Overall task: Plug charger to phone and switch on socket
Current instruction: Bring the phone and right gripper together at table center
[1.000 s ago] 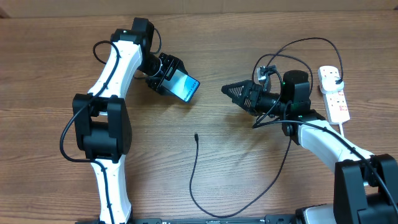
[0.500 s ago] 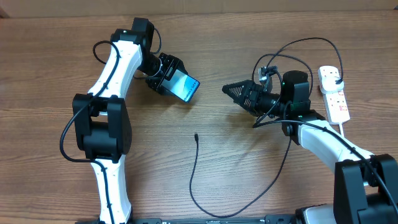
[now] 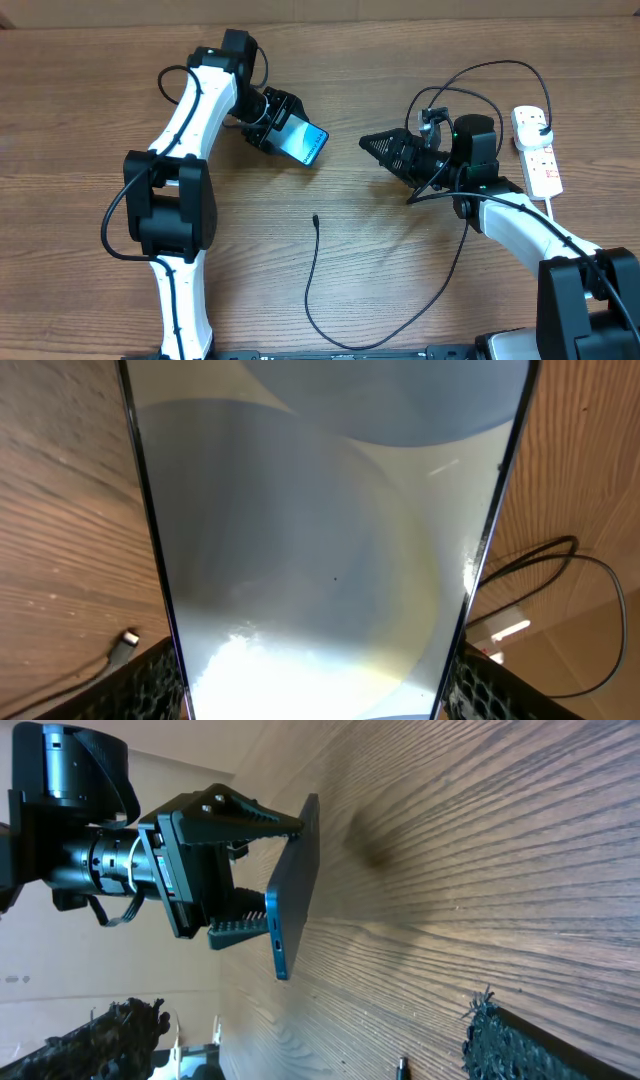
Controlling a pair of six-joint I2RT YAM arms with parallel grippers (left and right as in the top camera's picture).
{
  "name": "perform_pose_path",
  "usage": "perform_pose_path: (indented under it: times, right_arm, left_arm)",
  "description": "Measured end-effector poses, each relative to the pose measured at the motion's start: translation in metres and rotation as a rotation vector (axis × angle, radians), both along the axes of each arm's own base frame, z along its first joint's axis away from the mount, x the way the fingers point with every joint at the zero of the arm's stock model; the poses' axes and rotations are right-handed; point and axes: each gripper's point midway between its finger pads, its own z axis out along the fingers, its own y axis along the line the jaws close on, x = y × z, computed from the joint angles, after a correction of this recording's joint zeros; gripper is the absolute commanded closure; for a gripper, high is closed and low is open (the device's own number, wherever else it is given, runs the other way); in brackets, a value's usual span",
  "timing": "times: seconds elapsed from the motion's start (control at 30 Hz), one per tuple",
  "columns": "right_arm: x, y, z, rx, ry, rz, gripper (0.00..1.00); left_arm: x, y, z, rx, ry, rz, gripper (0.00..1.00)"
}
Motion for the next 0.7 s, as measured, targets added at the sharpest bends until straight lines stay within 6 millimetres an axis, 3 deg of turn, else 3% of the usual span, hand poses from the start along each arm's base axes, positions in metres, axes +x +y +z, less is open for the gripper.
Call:
perform_pose_path:
  times: [0.37, 0.7]
  right_arm:
    - [-0.003, 0.017, -0.001, -0.028, -0.023, 0.013, 0.00]
    - [-0.003, 0.029, -0.007, -0.084, -0.037, -0.010, 0.00]
  left_arm:
    - [-0.012, -0.042, 0.001, -0.003, 0.013, -0.031, 0.96]
    - [-0.012, -0.054, 0.013, -0.010, -0.009, -0.056, 0.96]
